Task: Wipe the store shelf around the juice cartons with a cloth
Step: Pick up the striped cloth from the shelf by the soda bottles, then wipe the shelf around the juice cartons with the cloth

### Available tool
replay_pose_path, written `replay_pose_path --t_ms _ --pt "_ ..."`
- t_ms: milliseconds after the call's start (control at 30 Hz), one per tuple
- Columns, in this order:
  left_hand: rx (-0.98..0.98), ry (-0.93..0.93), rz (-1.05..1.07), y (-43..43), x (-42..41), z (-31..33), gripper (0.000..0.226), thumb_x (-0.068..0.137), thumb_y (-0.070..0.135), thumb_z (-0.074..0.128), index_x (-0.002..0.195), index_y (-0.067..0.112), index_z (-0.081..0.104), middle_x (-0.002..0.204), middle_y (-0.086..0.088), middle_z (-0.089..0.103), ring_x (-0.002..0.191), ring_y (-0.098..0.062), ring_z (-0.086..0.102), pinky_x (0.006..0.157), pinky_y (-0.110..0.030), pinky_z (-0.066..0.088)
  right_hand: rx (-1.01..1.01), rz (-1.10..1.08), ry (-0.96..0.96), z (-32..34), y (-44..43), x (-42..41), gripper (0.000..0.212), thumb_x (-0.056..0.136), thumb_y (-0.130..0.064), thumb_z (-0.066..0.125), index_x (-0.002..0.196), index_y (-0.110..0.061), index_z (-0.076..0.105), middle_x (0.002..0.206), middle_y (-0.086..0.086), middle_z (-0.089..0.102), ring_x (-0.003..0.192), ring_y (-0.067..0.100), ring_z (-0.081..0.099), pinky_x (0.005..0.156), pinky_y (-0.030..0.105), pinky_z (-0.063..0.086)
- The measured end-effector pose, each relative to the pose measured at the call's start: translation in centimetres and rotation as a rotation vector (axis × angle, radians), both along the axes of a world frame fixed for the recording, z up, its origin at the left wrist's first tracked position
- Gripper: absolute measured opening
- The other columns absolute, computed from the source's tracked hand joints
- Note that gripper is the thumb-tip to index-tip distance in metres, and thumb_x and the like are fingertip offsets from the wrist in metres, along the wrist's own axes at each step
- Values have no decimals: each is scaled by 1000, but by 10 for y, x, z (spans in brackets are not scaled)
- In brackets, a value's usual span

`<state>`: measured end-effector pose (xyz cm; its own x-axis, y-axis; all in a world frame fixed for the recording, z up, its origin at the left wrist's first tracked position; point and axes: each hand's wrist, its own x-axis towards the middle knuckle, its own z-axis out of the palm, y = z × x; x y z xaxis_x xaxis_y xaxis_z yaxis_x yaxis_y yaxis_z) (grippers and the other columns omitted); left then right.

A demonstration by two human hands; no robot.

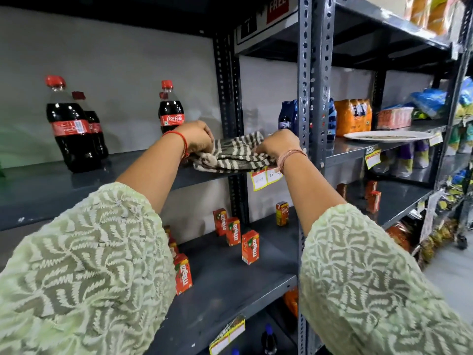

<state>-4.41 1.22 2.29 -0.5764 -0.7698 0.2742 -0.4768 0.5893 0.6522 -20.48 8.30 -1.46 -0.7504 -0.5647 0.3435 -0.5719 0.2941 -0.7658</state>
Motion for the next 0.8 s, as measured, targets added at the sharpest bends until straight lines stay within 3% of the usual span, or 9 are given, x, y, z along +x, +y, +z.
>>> replay_pose_path --t_ms 100,167,233,367,500,567,633,700,800 --pt "117 371 -166 10 21 -13 39 70 -19 50 64 19 52 75 -5 50 53 -12 52 31 -11 41 -325 56 -173 -14 15 19 14 71 -15 75 73 -13 62 98 15 69 104 30 64 82 34 53" --pt "154 568 -252 20 44 -22 43 67 -22 52 69 21 57 77 -3 54 60 -13 52 42 -16 47 -560 138 -354 -22 30 40 31 67 0 75 58 -17 51 78 8 63 84 26 67 77 36 56" --pt "140 656 -268 32 75 -35 44 67 -18 55 78 24 61 78 0 60 56 -11 56 47 -19 48 -633 245 -420 -33 43 65 37 66 1 77 60 -19 46 72 4 57 70 19 56 64 30 50" --pt "180 738 -225 57 154 -76 27 77 5 58 89 28 67 81 5 70 61 -8 61 50 -21 47 -736 482 -573 -66 54 125 39 63 0 79 60 -19 45 78 18 51 77 25 50 71 39 44" --pt "270 882 -18 72 243 -143 27 79 8 53 91 25 71 84 1 69 75 -15 56 59 -24 49 -658 635 -543 -118 52 197 40 67 -4 79 62 -22 43 60 1 40 58 11 38 59 25 37" --pt "262 870 124 80 286 -176 35 70 4 57 93 25 71 101 6 70 106 -22 58 93 -37 48 -543 717 -524 -142 46 234 41 68 -2 78 65 -22 42 59 -3 41 52 2 39 52 11 38" --pt "268 849 249 87 323 -204 40 67 0 57 89 31 72 111 9 64 124 -26 47 109 -46 32 -415 801 -562 -164 33 267 40 68 1 77 70 -21 43 65 -4 50 57 2 50 48 5 43" --pt "260 845 374 92 358 -229 47 70 -6 55 87 35 71 111 9 63 125 -24 45 108 -43 34 -287 885 -599 -183 17 306 38 69 3 75 76 -18 45 71 -5 55 59 2 58 49 4 46" --pt "226 838 536 96 398 -252 51 76 -16 48 104 24 63 123 0 55 120 -14 47 87 -15 44 -164 964 -592 -209 -6 357 44 70 8 73 77 -23 43 77 -1 60 68 8 64 64 21 55"
